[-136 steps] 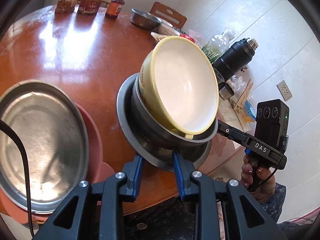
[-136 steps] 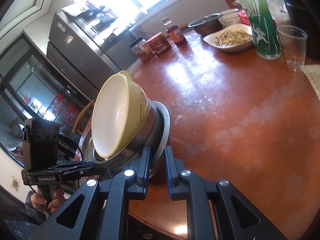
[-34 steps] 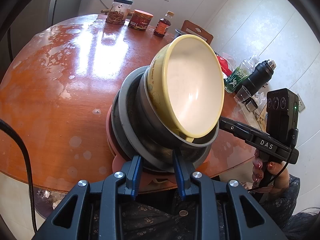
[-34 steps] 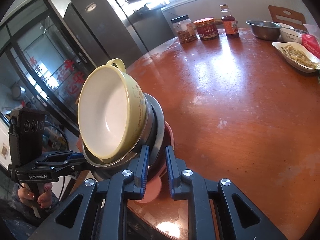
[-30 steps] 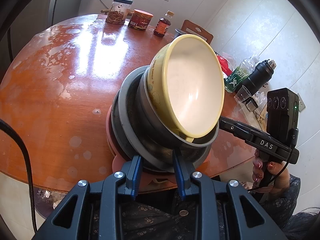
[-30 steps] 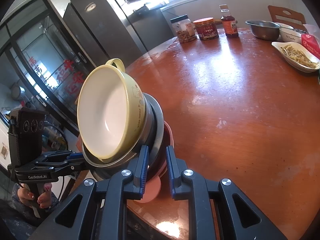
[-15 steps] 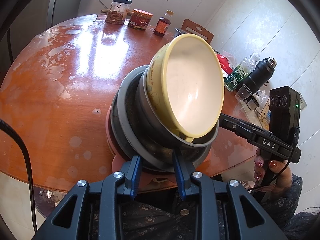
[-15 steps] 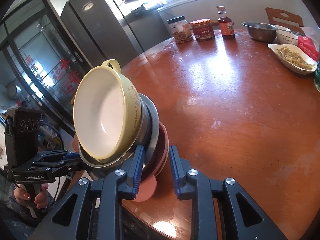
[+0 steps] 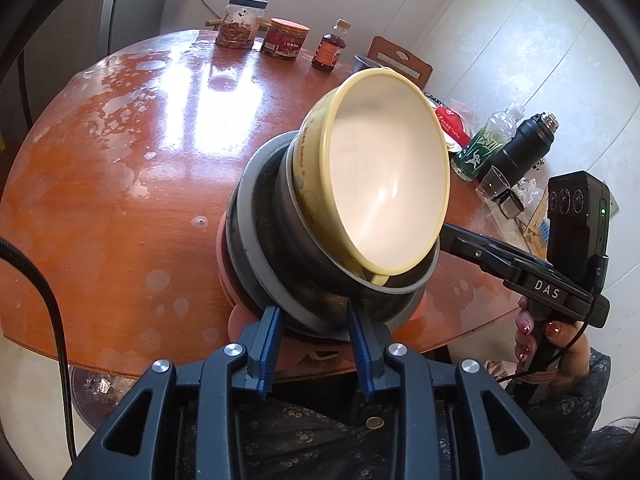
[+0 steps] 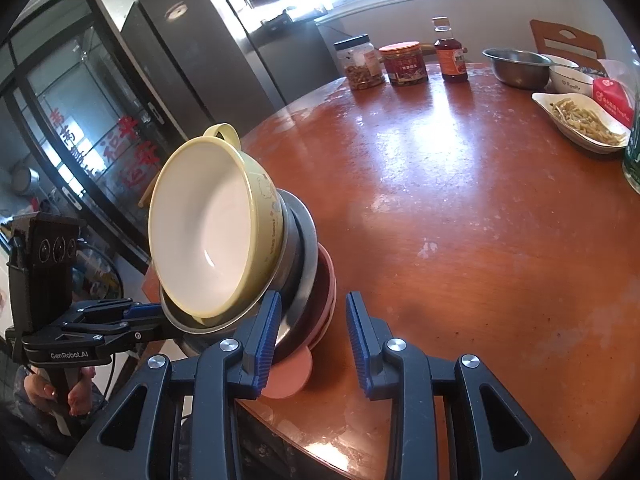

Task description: Organize plates and bowls

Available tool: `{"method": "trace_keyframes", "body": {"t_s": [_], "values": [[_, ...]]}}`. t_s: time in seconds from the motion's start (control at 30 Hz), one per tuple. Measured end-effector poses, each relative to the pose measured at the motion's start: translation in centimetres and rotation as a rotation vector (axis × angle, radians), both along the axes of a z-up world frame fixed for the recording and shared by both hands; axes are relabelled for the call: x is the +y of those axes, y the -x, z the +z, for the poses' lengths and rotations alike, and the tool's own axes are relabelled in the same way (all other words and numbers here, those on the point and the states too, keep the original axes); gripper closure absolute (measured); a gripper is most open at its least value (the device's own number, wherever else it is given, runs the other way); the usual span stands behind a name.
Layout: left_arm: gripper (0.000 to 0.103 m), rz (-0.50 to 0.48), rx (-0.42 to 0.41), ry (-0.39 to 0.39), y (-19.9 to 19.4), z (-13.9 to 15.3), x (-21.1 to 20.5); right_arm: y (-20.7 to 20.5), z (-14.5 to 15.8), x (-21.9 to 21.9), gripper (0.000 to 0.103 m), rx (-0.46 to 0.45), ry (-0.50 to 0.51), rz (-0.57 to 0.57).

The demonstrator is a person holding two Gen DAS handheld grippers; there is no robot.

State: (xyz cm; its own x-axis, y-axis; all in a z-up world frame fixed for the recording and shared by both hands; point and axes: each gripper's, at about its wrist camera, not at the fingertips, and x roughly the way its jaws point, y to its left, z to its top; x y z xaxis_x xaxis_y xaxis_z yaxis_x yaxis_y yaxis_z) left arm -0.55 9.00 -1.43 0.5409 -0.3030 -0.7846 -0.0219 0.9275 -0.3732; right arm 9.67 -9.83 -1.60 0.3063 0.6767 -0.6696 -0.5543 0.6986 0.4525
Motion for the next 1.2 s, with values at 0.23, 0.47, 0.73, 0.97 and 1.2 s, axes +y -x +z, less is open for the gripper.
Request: {"method": "trace_keyframes", "body": {"t_s": [0.23,0.47,0.73,0.97,1.2], "values": [[0.060,0.018,-0.007,-0.007,0.3,0.3,0.4,0.0,0.0,0.0,0.068,-0.003,0.000,0.001],[0.052,0.051,-0.028,-0.041,0.8,1.0,0.7,0.1,0.3,-0.2,0.067,-0.008,-0.002,0.001],[0.050,0.073,-0.044,-0.074,1.3,1.6,0.8,0.6,0.8,-0.9,0.057,-0.028,-0.001,-0.015],[0.045,0.107,-0.072,-0.144,2.0,2.5,0.9,1.3,1.9,-1.8,0.050,-0.068,-0.002,-0.028],[0.044,0.147,-0.092,-0.210,2.8,3.0,1.4,3.1,3.1,-2.4,0.041,-0.143,0.027,-0.050]]}}
